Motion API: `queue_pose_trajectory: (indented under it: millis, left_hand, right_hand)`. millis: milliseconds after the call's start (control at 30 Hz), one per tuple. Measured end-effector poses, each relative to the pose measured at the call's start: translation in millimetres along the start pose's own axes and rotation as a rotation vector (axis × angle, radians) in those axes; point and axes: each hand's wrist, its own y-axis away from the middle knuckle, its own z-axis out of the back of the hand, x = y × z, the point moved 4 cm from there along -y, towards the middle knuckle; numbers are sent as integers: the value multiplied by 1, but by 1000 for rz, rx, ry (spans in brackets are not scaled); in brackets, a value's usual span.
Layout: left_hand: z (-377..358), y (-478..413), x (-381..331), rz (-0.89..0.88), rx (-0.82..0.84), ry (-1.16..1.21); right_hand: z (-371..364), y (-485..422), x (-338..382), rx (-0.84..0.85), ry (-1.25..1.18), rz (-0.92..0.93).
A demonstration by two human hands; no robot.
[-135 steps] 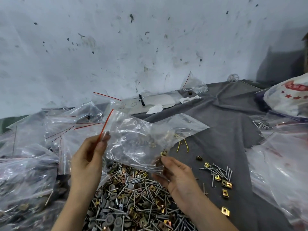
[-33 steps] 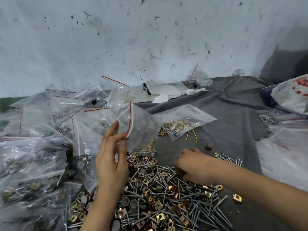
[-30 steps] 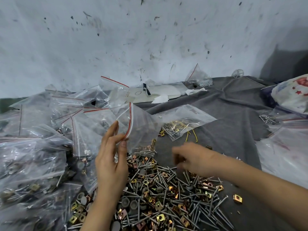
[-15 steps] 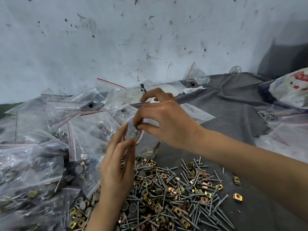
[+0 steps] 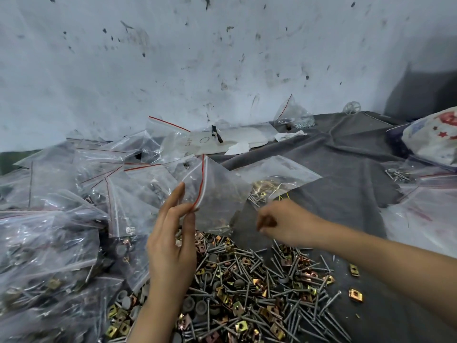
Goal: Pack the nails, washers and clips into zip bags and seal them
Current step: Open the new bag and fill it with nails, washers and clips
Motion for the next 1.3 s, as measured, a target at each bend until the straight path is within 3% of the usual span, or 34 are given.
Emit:
queue_pose_trajectory:
  millis: [133,300,633,767,833,900,1000,1067,1167,1300]
  left_hand:
    - [0,0,2,13,-10,27]
    - [0,1,7,8,-14,35]
    - [3,0,16,149,-118,65]
    - [5,0,16,200,-124,14]
    - [6,0,16,226,-126,14]
    - [6,0,16,234,-127,1]
    - [6,-1,14,231,-132,-16]
    - [6,0,13,221,-138,-36]
    - [6,0,13,223,-139,-39]
    - [7,-2,14,229,-143,-49]
  right_hand:
    - [-28,11,-7,120,3,-22]
    - [-39,15,12,36,18,154]
    - [-45,10,19,33,169,165]
    - [-48,10,17,-54,189,215]
    - [-48,10,15,-122,45,197]
    - [-44,6,9,-167,-199,62]
    - [-44,-1,-4,-129,-930,-249]
    - [-43,-4,-6,-103,-1263,-354]
    - [-42,-7,-8,-131,-1389,-391]
    - [-41,-4,-8,-168,-1359,-365]
